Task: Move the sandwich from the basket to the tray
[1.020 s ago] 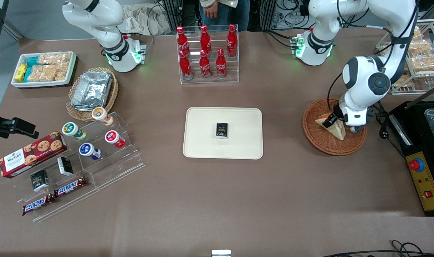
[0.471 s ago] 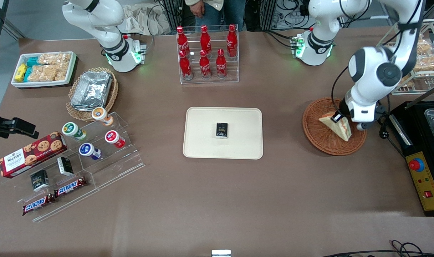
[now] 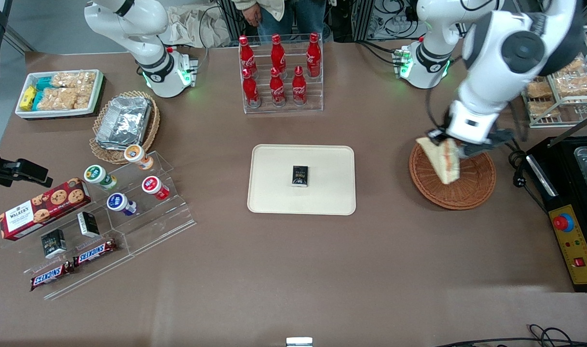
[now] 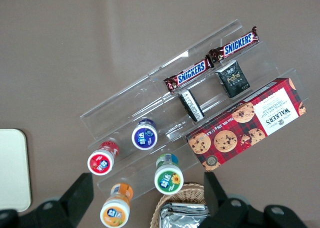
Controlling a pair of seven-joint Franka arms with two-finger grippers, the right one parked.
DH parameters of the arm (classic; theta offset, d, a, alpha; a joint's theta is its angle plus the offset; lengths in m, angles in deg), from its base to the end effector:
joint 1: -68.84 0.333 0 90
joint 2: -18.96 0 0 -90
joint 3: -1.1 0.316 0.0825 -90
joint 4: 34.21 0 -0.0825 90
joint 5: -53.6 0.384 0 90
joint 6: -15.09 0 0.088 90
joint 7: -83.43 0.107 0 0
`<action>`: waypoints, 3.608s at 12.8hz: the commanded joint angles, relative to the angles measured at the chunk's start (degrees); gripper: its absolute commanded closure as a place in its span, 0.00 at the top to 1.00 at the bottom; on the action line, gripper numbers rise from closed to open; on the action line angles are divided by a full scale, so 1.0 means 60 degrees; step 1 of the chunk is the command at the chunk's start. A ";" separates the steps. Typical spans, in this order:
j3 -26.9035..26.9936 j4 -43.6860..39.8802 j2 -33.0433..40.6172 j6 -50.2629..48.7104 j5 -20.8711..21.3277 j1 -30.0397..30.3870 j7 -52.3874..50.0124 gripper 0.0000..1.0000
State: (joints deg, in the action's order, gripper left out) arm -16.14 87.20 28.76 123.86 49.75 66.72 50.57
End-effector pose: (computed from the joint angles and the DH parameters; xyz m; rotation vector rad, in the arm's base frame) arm 0.4671 -0.1749 0.4784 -3.0995 -0.4125 0.0880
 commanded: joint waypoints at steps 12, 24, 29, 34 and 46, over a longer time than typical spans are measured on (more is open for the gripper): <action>-0.0363 -0.0578 -0.4531 0.3578 0.0873 -0.3322 -0.0059 0.00; -0.0333 -0.0621 -0.5558 0.4240 0.2459 -0.3367 -0.1481 1.00; -0.0304 -0.1714 -0.4827 0.2489 0.2342 -0.3323 -0.1452 1.00; -0.0304 -0.4910 -0.4812 -0.0855 0.1479 -0.2155 0.0521 1.00; 0.1526 -0.5251 -0.2118 -0.3319 0.0423 -0.0540 0.4291 1.00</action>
State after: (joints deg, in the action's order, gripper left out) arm -8.93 53.27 12.44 104.31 53.19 64.97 75.35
